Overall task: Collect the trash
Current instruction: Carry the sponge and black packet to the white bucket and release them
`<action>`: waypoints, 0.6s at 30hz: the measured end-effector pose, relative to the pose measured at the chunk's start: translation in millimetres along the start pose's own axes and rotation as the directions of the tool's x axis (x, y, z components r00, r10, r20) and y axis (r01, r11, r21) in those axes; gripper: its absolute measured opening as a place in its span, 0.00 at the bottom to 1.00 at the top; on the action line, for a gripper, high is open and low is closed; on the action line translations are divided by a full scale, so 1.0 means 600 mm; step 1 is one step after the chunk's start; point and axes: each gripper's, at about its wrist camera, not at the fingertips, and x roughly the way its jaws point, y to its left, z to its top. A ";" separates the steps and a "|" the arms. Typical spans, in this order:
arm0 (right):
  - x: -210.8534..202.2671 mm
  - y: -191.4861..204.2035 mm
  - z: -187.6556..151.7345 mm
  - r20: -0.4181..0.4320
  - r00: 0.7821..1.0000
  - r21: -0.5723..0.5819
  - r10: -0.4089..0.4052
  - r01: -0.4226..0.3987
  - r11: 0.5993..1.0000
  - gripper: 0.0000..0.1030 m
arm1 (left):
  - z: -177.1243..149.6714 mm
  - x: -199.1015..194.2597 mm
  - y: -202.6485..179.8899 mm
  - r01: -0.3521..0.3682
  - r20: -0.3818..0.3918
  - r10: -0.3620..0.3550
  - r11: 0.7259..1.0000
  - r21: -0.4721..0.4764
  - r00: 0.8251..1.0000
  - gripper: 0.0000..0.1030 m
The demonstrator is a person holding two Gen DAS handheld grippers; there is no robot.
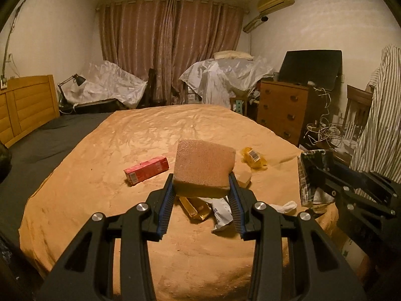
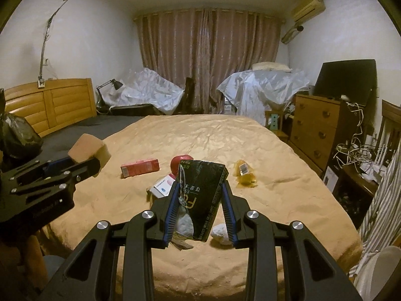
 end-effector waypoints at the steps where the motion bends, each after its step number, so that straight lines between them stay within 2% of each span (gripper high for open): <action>1: -0.003 0.000 0.001 0.003 1.000 0.001 -0.001 0.001 1.000 0.33 | 0.000 -0.001 0.000 0.002 0.000 -0.002 1.000 -0.002 1.000 0.38; 6: -0.014 0.000 0.004 0.024 1.000 -0.006 -0.008 0.009 1.000 0.33 | -0.001 -0.009 -0.002 -0.012 0.027 0.012 1.000 0.004 1.000 0.38; 18: -0.014 -0.004 0.008 0.009 1.000 0.012 0.004 -0.004 1.000 0.33 | 0.003 -0.007 -0.021 0.015 0.011 -0.015 1.000 0.019 1.000 0.38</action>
